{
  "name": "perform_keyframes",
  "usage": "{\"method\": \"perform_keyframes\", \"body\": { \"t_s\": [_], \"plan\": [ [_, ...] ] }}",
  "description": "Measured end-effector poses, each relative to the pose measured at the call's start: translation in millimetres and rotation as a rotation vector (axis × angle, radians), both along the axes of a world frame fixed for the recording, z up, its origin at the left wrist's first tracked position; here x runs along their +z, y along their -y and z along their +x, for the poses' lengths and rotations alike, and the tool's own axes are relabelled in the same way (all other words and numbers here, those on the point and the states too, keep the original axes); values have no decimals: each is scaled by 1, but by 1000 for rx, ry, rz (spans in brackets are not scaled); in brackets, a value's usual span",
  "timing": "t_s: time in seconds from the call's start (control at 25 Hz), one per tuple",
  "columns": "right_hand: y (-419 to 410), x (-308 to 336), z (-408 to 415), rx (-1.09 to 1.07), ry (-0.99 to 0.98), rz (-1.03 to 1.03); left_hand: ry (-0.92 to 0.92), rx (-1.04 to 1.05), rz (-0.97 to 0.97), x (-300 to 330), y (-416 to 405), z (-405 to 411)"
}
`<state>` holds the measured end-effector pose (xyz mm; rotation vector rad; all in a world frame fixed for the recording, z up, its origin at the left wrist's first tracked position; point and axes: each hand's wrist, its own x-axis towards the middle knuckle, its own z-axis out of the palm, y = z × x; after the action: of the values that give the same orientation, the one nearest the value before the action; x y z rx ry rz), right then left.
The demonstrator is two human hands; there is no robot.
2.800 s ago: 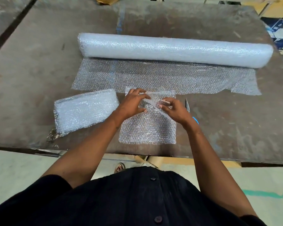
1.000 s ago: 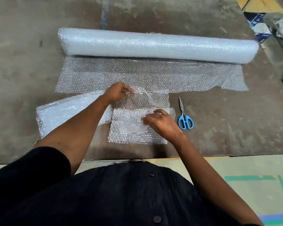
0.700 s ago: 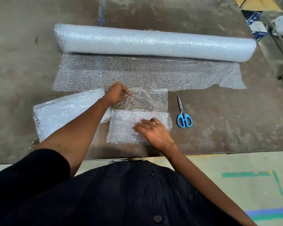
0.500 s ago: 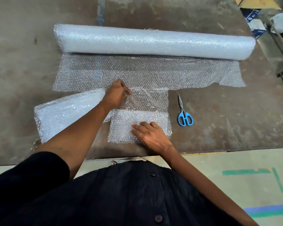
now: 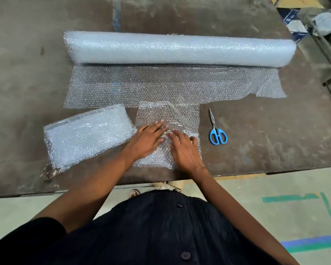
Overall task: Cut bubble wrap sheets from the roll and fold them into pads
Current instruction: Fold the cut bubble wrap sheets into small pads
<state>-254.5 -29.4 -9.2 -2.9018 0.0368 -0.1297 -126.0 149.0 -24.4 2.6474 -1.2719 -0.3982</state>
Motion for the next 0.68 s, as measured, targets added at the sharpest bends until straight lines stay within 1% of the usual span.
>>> {"method": "perform_keyframes", "body": {
  "t_s": [0.08, 0.16, 0.24, 0.32, 0.36, 0.44, 0.52, 0.6, 0.68],
  "plan": [
    [10, -1, 12, -91, -73, -31, -40, 4, 16, -2, -4, 3],
    [21, 2, 22, -88, -142, -52, -86, -22, 1, 1, -3, 12],
    [29, 8, 33, -99, -195, -20, -117, -77, 17, 10, 0, 24],
    [31, 12, 42, -116, -256, 35, -214, -129, 75, 19, 6, 36],
    [32, 15, 45, -106, -287, 79, -272, -127, 103, 22, 9, 40],
    [34, 21, 50, -55, -316, 186, -352, -55, 131, 29, 11, 43],
    [36, 37, 55, -7, -357, 274, -408, -17, 110, 36, 12, 40],
    [42, 63, 59, 105, -524, 391, -467, 7, 56, 46, 12, 34],
    [49, 91, 58, 227, -707, 594, -506, 19, 26, 52, 10, 37]
  ]
}}
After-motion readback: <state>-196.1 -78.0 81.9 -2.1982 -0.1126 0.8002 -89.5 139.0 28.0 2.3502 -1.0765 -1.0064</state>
